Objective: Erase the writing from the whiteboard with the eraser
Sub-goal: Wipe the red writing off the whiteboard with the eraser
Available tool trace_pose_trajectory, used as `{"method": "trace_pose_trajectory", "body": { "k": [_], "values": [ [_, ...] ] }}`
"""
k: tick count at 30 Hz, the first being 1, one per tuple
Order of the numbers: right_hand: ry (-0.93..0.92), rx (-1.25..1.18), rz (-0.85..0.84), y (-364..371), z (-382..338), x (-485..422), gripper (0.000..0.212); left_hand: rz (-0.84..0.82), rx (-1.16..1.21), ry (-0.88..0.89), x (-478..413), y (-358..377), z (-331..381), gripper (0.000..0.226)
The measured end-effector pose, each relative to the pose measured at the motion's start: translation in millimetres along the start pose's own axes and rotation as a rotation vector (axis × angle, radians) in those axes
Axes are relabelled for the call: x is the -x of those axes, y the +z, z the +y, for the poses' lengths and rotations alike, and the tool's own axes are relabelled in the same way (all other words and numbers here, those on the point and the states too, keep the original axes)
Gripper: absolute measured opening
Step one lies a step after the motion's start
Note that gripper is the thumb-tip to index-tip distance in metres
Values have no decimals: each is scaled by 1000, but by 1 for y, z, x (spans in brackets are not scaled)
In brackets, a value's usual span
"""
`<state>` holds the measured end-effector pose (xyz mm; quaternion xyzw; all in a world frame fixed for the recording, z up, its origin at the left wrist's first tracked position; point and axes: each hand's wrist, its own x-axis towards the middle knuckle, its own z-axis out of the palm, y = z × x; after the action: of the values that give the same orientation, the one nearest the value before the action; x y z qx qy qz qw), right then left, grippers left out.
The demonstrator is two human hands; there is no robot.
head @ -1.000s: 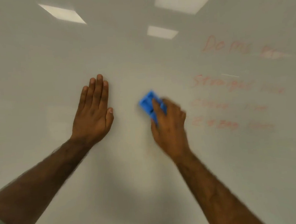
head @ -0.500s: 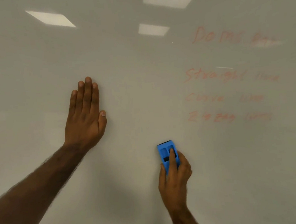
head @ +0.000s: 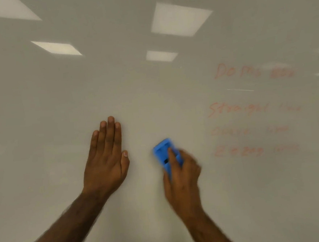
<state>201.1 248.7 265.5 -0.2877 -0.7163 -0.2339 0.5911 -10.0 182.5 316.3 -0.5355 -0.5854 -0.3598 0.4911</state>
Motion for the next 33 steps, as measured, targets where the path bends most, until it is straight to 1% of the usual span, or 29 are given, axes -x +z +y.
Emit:
{"method": "trace_pose_trajectory", "body": {
  "k": [2, 3, 4, 5, 6, 7, 9, 10, 12, 13, 16, 17, 21, 23, 24, 25, 27, 29, 31, 33],
  "values": [
    [-170, 13, -109, 14, -18, 43, 50, 3, 19, 4, 0, -2, -2, 72],
    [-182, -8, -171, 14, -15, 61, 45, 4, 24, 4, 0, -2, -3, 72],
    [-127, -43, -206, 9, -7, 73, 39, 10, 31, 9, 0, -2, -4, 72],
    [-63, -37, -203, 4, 6, 84, 38, 22, 36, 13, 0, -2, -4, 72],
    [9, -32, -160, -5, 19, 91, 40, 34, 39, 18, 0, -1, -4, 72],
    [96, -14, -91, -12, 34, 101, 46, 33, 42, 24, 0, 0, -2, 73],
    [325, -18, 1, -24, 48, 109, 65, 25, 51, 25, 0, 1, -2, 74],
    [427, -30, 26, -24, 44, 110, 71, 13, 61, 25, -1, 2, -2, 75],
    [475, -42, 73, -10, 18, 110, 64, -13, 68, 18, -1, 1, -1, 75],
    [442, -38, 67, -3, 2, 106, 61, -17, 69, 18, -1, 1, -1, 75],
    [173, -46, -39, 7, -16, 75, 60, 2, 67, 19, 0, 0, 2, 74],
    [111, -22, -44, 7, -15, 55, 59, -1, 59, 11, 1, 1, 2, 74],
    [-35, 39, -32, -19, -6, -56, 56, 23, 45, 6, -2, -2, 0, 74],
    [-70, 94, -21, -33, -1, -111, 57, 36, 42, -7, -8, -2, 3, 73],
    [-53, 109, -17, -35, -3, -125, 58, 38, 54, -17, -6, -2, 4, 72],
    [-63, 121, 4, -41, -6, -148, 58, 70, 56, -14, -20, -6, 8, 71],
    [-72, 141, -2, -32, -21, -160, 60, 63, 42, -27, -28, -7, 10, 69],
    [-115, 144, -48, -28, -33, -159, 59, 48, 71, -19, -41, -14, 18, 69],
    [-199, 163, -78, -32, -26, -165, 56, 38, 83, 2, -54, -17, 27, 69],
    [-196, 215, -54, -47, -9, -184, 54, 28, 79, 32, -66, -20, 32, 69]
  ]
}}
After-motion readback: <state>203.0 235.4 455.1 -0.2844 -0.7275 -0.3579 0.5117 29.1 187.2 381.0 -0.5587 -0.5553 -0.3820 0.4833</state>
